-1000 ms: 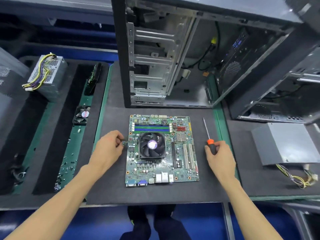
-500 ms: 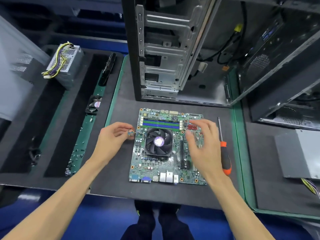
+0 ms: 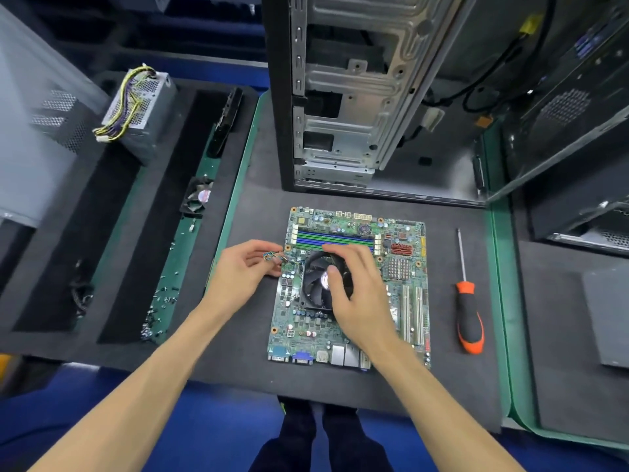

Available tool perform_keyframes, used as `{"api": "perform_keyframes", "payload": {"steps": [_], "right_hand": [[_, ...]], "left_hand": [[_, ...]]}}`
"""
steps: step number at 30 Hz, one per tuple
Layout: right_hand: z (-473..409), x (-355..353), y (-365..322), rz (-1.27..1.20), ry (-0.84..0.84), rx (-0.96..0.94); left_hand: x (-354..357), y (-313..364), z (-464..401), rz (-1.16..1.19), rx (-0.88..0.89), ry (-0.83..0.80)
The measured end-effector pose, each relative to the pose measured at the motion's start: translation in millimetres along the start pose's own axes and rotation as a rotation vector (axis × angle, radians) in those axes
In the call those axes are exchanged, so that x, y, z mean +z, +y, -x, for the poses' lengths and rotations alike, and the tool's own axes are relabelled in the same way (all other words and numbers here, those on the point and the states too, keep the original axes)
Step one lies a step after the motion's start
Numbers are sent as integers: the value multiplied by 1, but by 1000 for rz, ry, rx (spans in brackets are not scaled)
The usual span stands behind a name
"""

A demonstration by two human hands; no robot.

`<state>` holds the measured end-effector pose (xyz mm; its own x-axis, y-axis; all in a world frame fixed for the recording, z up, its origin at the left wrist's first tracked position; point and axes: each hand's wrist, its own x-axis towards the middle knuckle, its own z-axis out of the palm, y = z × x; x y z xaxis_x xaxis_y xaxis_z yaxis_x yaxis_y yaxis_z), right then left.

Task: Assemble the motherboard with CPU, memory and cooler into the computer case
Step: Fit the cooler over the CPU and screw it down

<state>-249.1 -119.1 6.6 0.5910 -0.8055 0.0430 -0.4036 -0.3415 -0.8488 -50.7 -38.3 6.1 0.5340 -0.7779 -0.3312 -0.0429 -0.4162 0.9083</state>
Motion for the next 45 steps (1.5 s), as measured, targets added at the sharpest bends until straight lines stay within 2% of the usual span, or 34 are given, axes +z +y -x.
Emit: {"api": "perform_keyframes", "payload": {"steps": [5, 13, 18, 24, 31, 39, 45], "right_hand": [[-1, 3, 2, -28, 18, -20], [-1, 6, 3, -47, 42, -18], [-1, 7, 5, -51, 45, -14], [-1, 7, 6, -51, 51, -15], [-1, 7, 5, -62, 47, -18], [-1, 5, 3, -69, 53, -16], [-1, 5, 1, -80, 65, -17]], "left_hand": [[1, 1, 1, -160, 38, 21], [4, 4, 8, -129, 56, 59], [6, 7, 8, -257, 89, 61], [2, 6, 8, -400, 192, 8], [-4, 10, 3, -724, 376, -74], [0, 20, 1, -928, 434, -77], [3, 24, -4, -949, 413, -130]]}}
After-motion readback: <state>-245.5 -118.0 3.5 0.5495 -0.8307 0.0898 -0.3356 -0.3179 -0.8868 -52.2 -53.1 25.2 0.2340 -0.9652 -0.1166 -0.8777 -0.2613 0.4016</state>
